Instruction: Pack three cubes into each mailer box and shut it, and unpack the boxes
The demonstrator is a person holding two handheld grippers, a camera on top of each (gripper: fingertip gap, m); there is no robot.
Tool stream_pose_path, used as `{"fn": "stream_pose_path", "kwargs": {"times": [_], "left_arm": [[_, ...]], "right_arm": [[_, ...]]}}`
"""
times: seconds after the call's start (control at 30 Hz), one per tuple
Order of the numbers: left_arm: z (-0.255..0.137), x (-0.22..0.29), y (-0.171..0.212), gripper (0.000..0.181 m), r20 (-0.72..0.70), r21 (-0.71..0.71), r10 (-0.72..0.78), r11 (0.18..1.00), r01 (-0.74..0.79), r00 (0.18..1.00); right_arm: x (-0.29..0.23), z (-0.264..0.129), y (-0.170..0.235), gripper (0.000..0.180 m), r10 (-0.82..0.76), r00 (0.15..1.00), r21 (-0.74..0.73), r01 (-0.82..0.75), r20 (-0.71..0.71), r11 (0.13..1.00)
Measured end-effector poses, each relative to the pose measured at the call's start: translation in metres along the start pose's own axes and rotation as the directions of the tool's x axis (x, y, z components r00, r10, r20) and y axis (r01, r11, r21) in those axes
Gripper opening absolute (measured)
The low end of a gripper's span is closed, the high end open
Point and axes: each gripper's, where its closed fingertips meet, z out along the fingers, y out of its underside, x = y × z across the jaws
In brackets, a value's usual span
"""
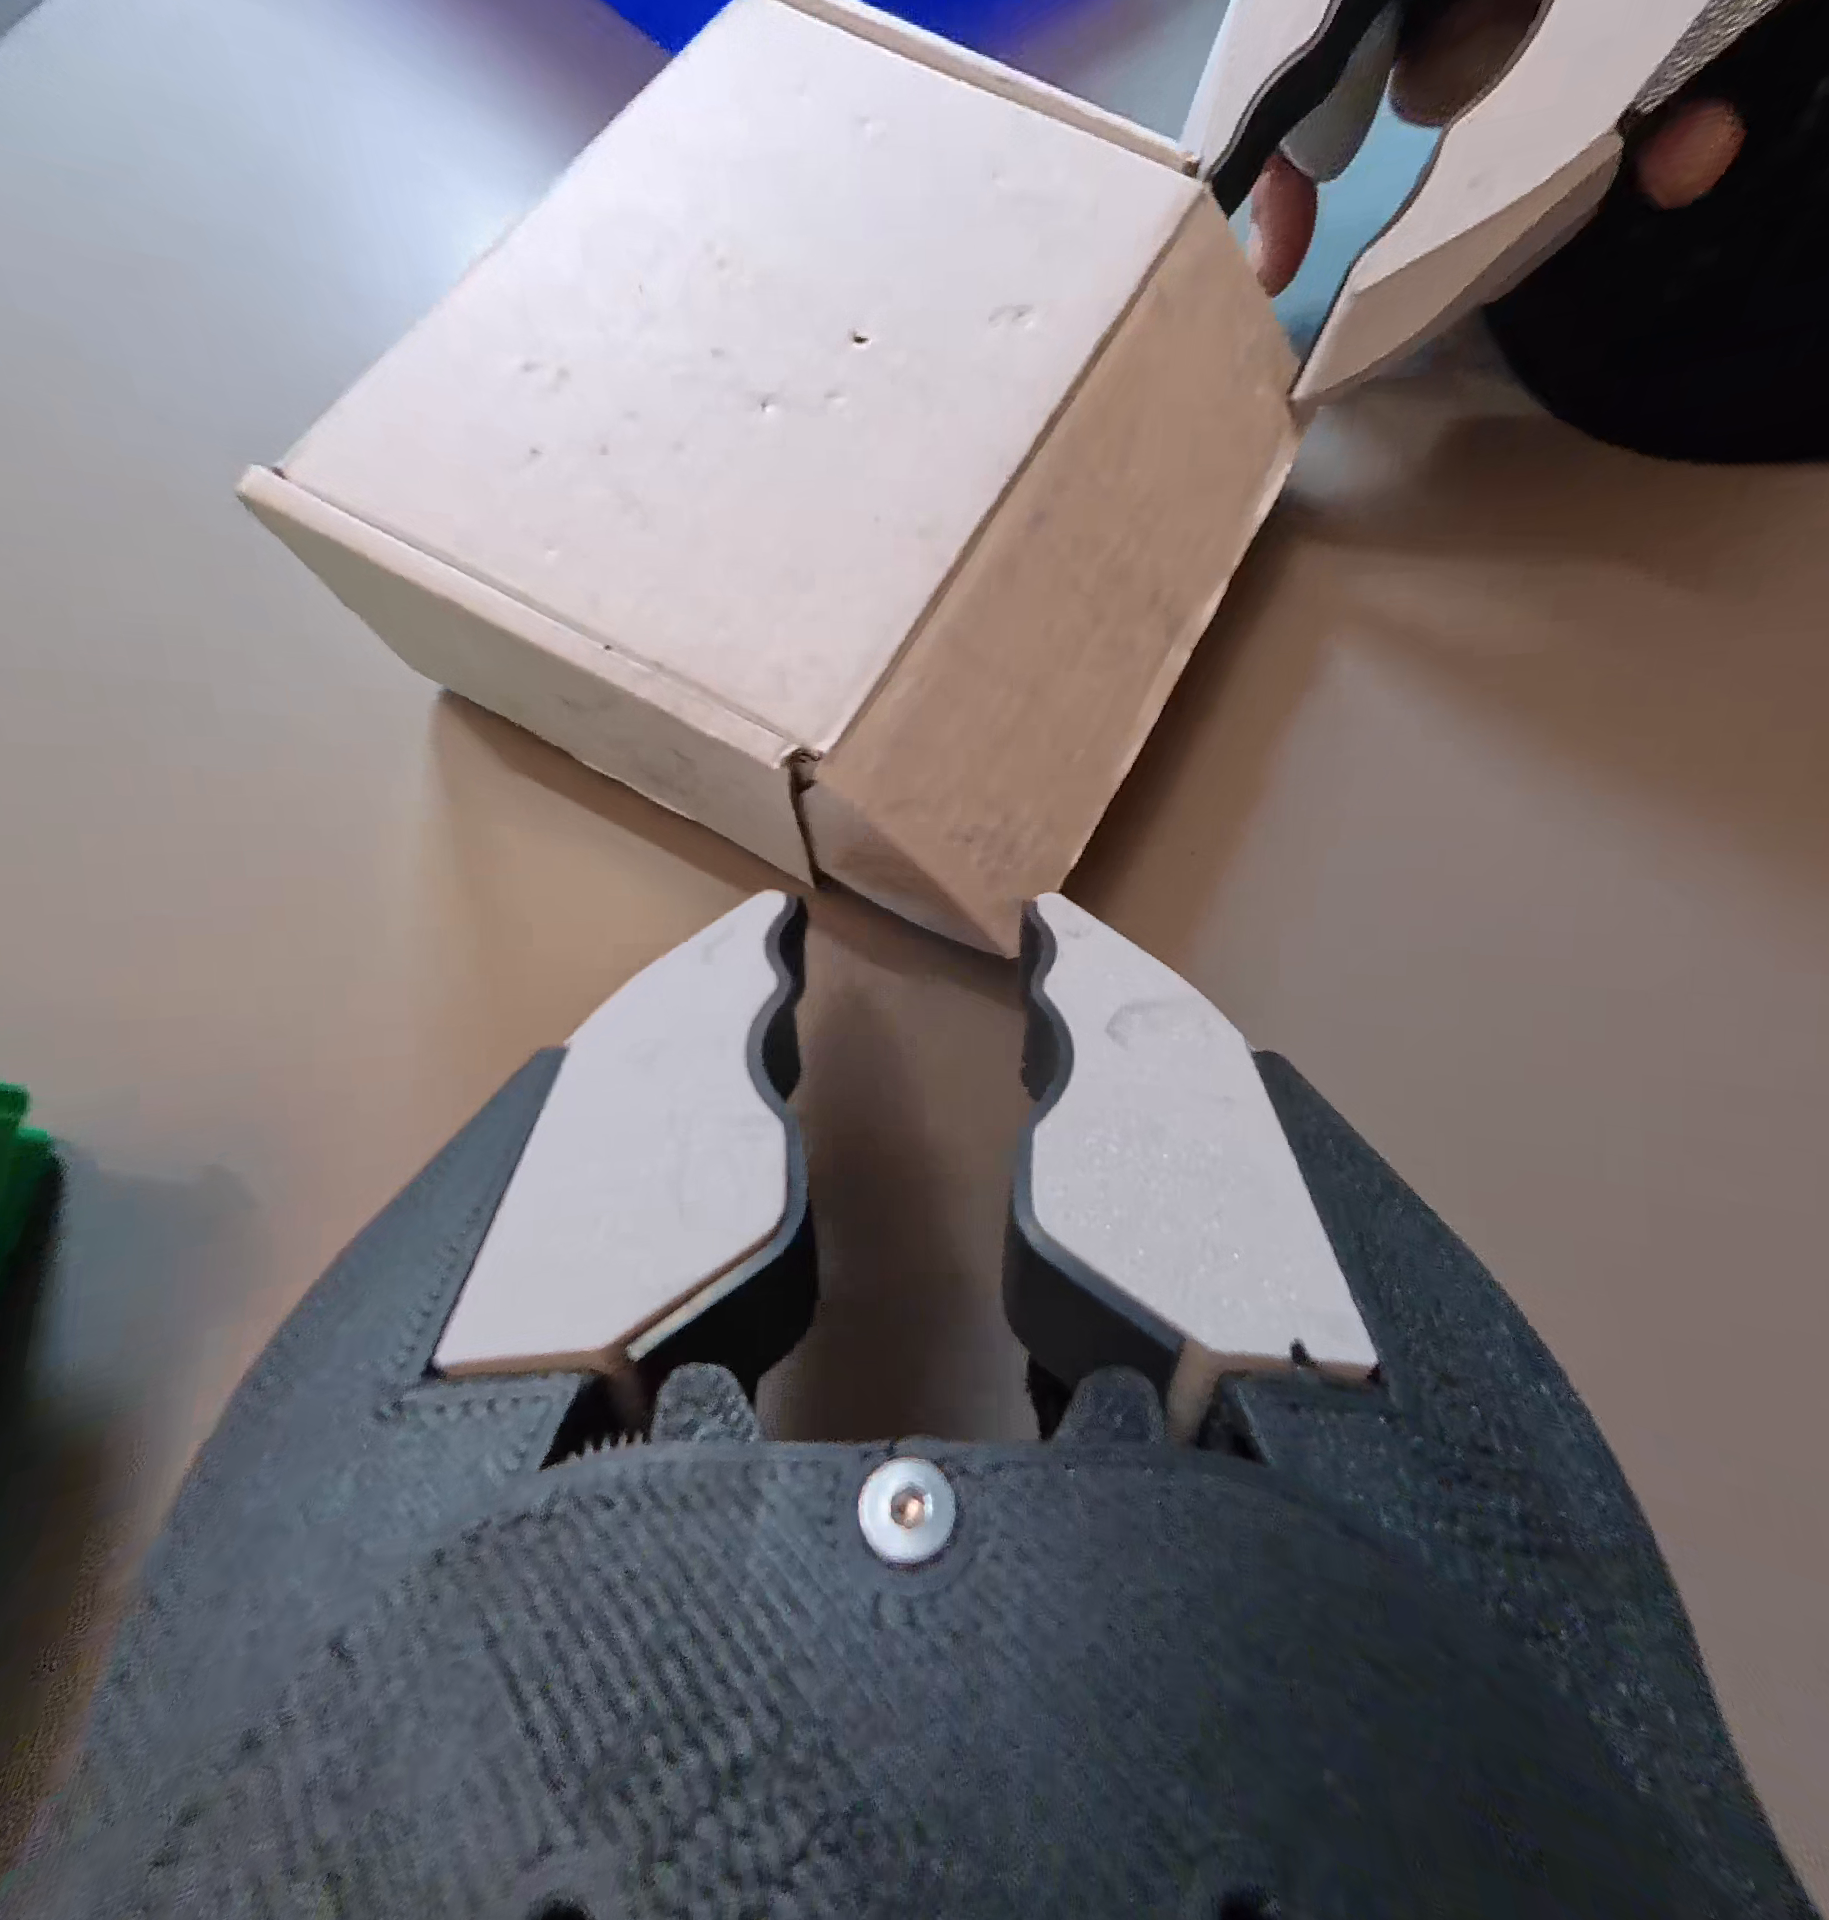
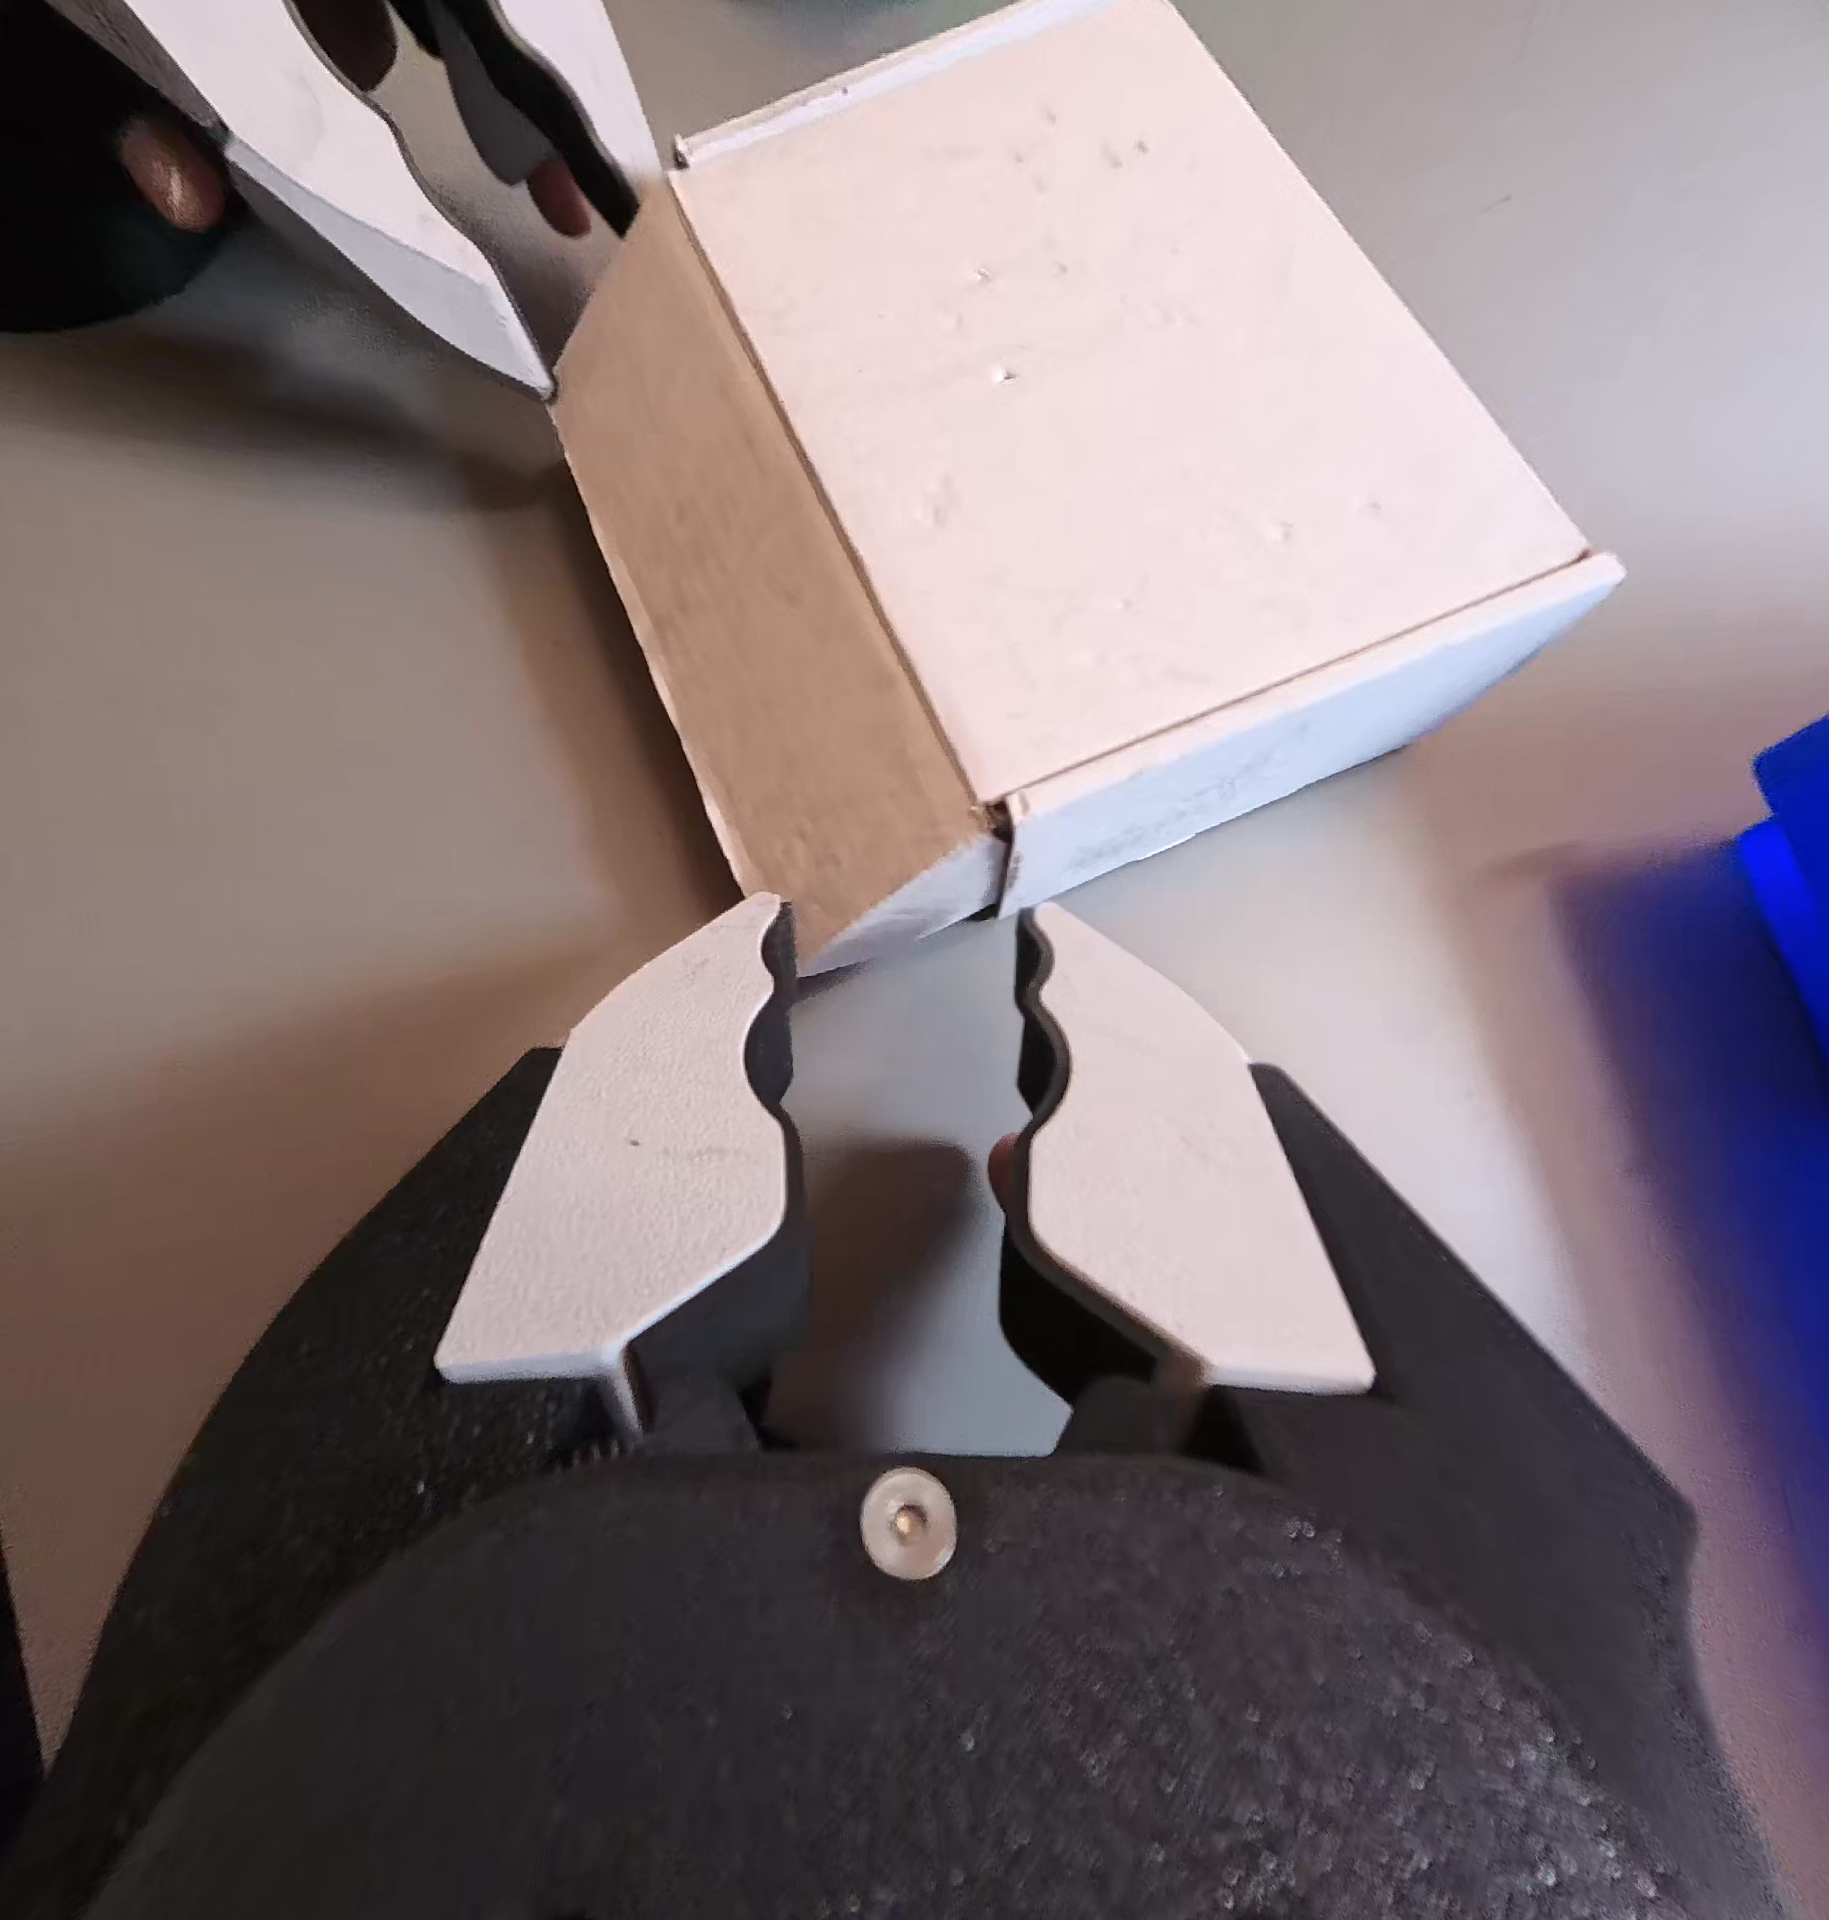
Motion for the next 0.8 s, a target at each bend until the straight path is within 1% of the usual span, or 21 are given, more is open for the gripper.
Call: {"fn": "stream_pose_path", "kwargs": {"times": [0.1,0.23,0.37,0.5,0.63,0.7,0.8], "left_arm": [[0.001,-0.009,-0.002,0.056,0.035,0.009,0.043,0.999,-0.043,0.998],[0.005,-0.017,-0.005,0.069,0.021,0.014,0.12,0.993,-0.12,0.993],[0.009,-0.023,-0.008,0.074,-0.01,-0.009,0.188,0.982,-0.188,0.982],[0.014,-0.024,-0.008,0.078,-0.058,-0.023,0.254,0.967,-0.255,0.966],[0.021,-0.023,-0.006,0.079,-0.106,-0.032,0.3,0.952,-0.304,0.948],[0.025,-0.02,-0.005,0.076,-0.126,-0.025,0.31,0.949,-0.315,0.942],[0.028,-0.023,-0.007,0.074,-0.105,-0.015,0.323,0.945,-0.326,0.941]], "right_arm": [[0.006,0.001,-0.001,0.051,-0.018,0.999,-0.006,0.018,-0.027,1.0],[0.012,0.002,-0.002,0.063,-0.085,0.996,-0.017,0.084,-0.027,0.996],[0.016,0.005,-0.002,0.072,-0.139,0.99,-0.039,0.139,0.007,0.989],[0.017,0.009,-0.001,0.075,-0.179,0.983,-0.066,0.182,0.046,0.981],[0.017,0.015,0.002,0.075,-0.211,0.975,-0.092,0.217,0.072,0.972],[0.019,0.017,0.001,0.074,-0.221,0.973,-0.09,0.227,0.066,0.97],[0.022,0.018,0.0,0.071,-0.221,0.974,-0.094,0.225,0.057,0.97]]}}
